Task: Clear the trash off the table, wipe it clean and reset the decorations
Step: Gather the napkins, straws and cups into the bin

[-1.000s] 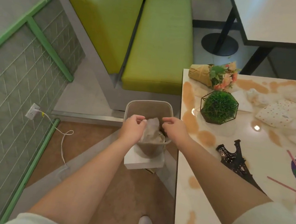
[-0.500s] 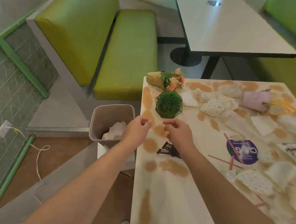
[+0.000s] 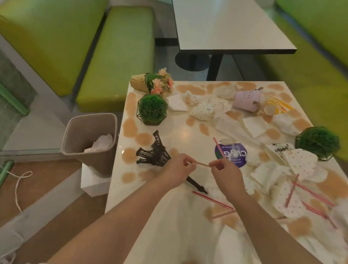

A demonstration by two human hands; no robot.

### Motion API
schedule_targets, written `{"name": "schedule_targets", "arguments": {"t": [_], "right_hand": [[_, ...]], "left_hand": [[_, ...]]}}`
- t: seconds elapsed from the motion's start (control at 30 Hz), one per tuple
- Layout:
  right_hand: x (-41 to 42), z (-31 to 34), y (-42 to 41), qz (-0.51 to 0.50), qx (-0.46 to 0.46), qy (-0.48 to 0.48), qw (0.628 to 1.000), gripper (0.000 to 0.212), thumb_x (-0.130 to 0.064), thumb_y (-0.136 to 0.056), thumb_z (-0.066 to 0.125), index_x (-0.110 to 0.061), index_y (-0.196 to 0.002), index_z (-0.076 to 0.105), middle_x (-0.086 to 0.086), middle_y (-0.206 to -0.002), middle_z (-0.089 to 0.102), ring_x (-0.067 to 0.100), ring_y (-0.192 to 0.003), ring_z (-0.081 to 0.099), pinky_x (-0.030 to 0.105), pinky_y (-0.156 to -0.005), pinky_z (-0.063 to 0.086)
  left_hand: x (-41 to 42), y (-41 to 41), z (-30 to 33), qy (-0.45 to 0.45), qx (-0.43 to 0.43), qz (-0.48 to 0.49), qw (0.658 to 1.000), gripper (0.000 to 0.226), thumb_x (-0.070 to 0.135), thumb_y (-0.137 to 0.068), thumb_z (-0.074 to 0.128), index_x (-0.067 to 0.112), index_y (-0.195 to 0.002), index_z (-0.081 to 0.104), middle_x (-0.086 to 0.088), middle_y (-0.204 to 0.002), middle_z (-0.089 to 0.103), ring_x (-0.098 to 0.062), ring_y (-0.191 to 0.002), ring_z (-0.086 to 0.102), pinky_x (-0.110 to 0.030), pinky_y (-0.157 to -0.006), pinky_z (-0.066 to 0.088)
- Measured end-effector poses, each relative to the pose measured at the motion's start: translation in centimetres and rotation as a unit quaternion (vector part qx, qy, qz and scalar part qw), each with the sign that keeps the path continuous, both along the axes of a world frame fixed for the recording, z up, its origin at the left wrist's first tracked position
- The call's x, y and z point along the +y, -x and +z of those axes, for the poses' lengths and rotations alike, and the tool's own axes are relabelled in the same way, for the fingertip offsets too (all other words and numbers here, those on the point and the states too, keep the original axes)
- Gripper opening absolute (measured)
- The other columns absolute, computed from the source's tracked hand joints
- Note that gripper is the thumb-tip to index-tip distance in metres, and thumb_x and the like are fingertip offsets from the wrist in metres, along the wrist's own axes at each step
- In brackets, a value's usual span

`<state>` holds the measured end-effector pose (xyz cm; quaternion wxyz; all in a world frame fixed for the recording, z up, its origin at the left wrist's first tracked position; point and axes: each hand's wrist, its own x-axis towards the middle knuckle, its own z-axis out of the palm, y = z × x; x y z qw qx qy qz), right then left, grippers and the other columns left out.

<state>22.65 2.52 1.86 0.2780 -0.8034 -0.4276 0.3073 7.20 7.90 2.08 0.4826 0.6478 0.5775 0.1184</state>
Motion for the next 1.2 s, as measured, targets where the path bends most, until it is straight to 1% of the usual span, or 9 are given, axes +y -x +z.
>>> {"name": "schedule_targets", "arguments": {"t": [0.1, 0.17, 0.37, 0.57, 0.7, 0.87, 1.0, 1.1, 1.2], "right_hand": [[-2.1, -1.3, -3.0, 0.035, -0.196, 0.041, 0.979, 0.016, -0.026, -0.090, 0.059, -0.031, -0.101, 0.069, -0.003, -0.109, 0.062, 0.022, -0.109, 0.048, 0.036, -0.090, 0.037], [-3.4, -2.1, -4.5, 0.058, -0.251, 0.062, 0.964, 0.024, -0.036, -0.087, 0.060, -0.034, -0.110, 0.065, -0.002, -0.119, 0.055, 0.023, -0.115, 0.041, 0.037, -0.095, 0.031], [-5.4, -3.8, -7.3, 0.136, -0.265, 0.087, 0.950, 0.053, -0.047, -0.081, 0.061, -0.034, -0.132, 0.050, -0.006, -0.134, 0.047, 0.020, -0.121, 0.039, 0.034, -0.099, 0.035], [-6.2, -5.0, -8.7, 0.159, -0.243, 0.059, 0.955, 0.050, -0.033, -0.084, 0.065, -0.029, -0.132, 0.049, -0.005, -0.132, 0.045, 0.018, -0.120, 0.037, 0.028, -0.092, 0.040], [-6.4, -5.2, -9.0, 0.155, -0.234, 0.019, 0.960, 0.048, -0.029, -0.080, 0.062, -0.023, -0.127, 0.051, -0.003, -0.123, 0.048, 0.019, -0.113, 0.040, 0.028, -0.082, 0.043], [-5.4, -4.6, -8.8, 0.056, -0.189, -0.067, 0.978, 0.037, -0.024, -0.080, 0.062, -0.014, -0.116, 0.059, 0.000, -0.110, 0.058, 0.020, -0.102, 0.044, 0.032, -0.078, 0.045], [-3.2, -2.2, -7.6, -0.035, -0.047, -0.115, 0.992, 0.033, -0.029, -0.092, 0.054, -0.016, -0.122, 0.055, -0.003, -0.110, 0.055, 0.014, -0.104, 0.046, 0.031, -0.075, 0.041], [-1.2, -0.8, -5.8, -0.048, 0.054, -0.160, 0.984, 0.016, -0.030, -0.093, 0.051, -0.020, -0.105, 0.054, -0.002, -0.100, 0.051, 0.012, -0.087, 0.049, 0.027, -0.068, 0.039], [1.0, -0.2, -3.1, -0.058, 0.126, -0.170, 0.976, 0.030, -0.039, -0.088, 0.051, -0.011, -0.099, 0.056, 0.002, -0.096, 0.054, 0.018, -0.083, 0.052, 0.032, -0.068, 0.042]], "left_hand": [[-1.4, -2.8, -1.5, -0.008, 0.031, -0.038, 0.999, 0.019, 0.033, -0.093, 0.059, 0.026, -0.111, 0.062, 0.005, -0.108, 0.059, -0.015, -0.100, 0.059, -0.031, -0.086, 0.049], [-2.1, -4.3, -2.4, -0.038, 0.069, -0.077, 0.994, 0.032, 0.032, -0.091, 0.062, 0.027, -0.123, 0.057, 0.001, -0.121, 0.055, -0.017, -0.106, 0.057, -0.036, -0.093, 0.050], [-3.7, -7.1, -4.0, -0.159, 0.240, -0.192, 0.938, 0.067, 0.042, -0.084, 0.068, 0.039, -0.142, 0.034, -0.003, -0.140, 0.041, -0.024, -0.128, 0.044, -0.042, -0.103, 0.040], [-4.6, -8.5, -5.3, -0.206, 0.318, -0.234, 0.895, 0.059, 0.039, -0.085, 0.067, 0.032, -0.137, 0.040, 0.001, -0.132, 0.049, -0.022, -0.123, 0.045, -0.038, -0.099, 0.032], [-4.6, -8.8, -5.5, -0.206, 0.262, -0.188, 0.924, 0.050, 0.019, -0.085, 0.063, 0.026, -0.131, 0.046, 0.000, -0.124, 0.053, -0.021, -0.116, 0.049, -0.033, -0.095, 0.037], [-4.0, -7.9, -4.6, -0.171, 0.123, -0.083, 0.974, 0.045, 0.017, -0.081, 0.064, 0.024, -0.124, 0.053, -0.001, -0.113, 0.058, -0.021, -0.109, 0.050, -0.033, -0.088, 0.043], [-3.1, -6.3, -2.9, -0.180, 0.054, 0.003, 0.982, 0.040, 0.017, -0.084, 0.062, 0.030, -0.122, 0.059, 0.014, -0.092, 0.050, -0.019, -0.101, 0.050, -0.033, -0.089, 0.045], [-2.1, -4.7, -1.6, -0.164, 0.000, 0.033, 0.986, 0.036, 0.018, -0.091, 0.059, 0.034, -0.123, 0.057, 0.014, -0.100, 0.050, -0.012, -0.099, 0.052, -0.029, -0.086, 0.046], [-0.7, -2.6, -0.8, -0.164, -0.041, 0.068, 0.983, 0.039, 0.016, -0.094, 0.055, 0.036, -0.127, 0.051, 0.007, -0.110, 0.057, -0.007, -0.091, 0.055, -0.029, -0.083, 0.047]]}}
